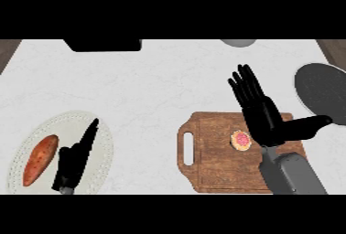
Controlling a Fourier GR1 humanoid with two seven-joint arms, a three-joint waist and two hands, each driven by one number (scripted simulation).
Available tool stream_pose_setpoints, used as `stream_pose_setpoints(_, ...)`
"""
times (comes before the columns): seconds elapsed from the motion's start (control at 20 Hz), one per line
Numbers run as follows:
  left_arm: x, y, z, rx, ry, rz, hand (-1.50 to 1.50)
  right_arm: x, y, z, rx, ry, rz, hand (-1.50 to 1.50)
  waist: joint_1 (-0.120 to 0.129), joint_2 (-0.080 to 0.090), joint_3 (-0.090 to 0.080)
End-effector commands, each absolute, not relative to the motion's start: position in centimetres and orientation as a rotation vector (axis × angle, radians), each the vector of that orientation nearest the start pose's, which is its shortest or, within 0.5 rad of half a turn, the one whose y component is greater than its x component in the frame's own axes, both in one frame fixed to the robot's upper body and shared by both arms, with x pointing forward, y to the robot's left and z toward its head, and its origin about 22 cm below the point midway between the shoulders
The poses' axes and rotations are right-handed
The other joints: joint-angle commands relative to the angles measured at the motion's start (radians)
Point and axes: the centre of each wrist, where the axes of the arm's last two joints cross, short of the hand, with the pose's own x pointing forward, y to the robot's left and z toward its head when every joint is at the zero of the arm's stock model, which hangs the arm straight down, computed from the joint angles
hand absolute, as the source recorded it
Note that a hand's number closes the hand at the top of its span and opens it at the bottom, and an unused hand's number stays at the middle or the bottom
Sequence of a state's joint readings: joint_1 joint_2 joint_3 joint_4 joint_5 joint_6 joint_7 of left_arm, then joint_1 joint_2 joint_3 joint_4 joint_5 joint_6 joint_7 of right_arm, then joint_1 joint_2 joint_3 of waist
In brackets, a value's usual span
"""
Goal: Pick the cupcake from the cutting board and place it in the pan
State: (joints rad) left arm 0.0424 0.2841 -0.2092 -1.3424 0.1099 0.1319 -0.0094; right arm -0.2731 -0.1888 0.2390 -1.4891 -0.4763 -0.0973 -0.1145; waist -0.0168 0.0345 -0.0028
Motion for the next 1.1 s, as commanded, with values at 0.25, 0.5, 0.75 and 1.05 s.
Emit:
stream_pose_setpoints(0.25, 27.2, 26.1, 2.9, 0.117, -1.599, -0.054, 0.0, 32.3, -17.6, 12.6, 0.969, -1.791, 0.614, 1.5, 0.089, -0.031, 0.009)
stream_pose_setpoints(0.5, 27.8, 26.7, 3.8, 0.093, -1.545, 0.048, 0.0, 32.7, -30.3, 13.0, 0.616, -1.936, 0.891, 1.5, 0.022, -0.023, 0.011)
stream_pose_setpoints(0.75, 28.2, 26.1, 4.8, 0.075, -1.539, 0.011, 0.0, 33.9, -36.5, 15.4, 0.425, -1.956, 1.08, -1.5, 0.046, -0.02, 0.008)
stream_pose_setpoints(1.05, 28.7, 26.9, 4.7, 0.079, -1.532, 0.013, 0.0, 35.2, -36.3, 17.3, 0.384, -2.008, 1.312, -1.5, 0.055, -0.02, 0.005)
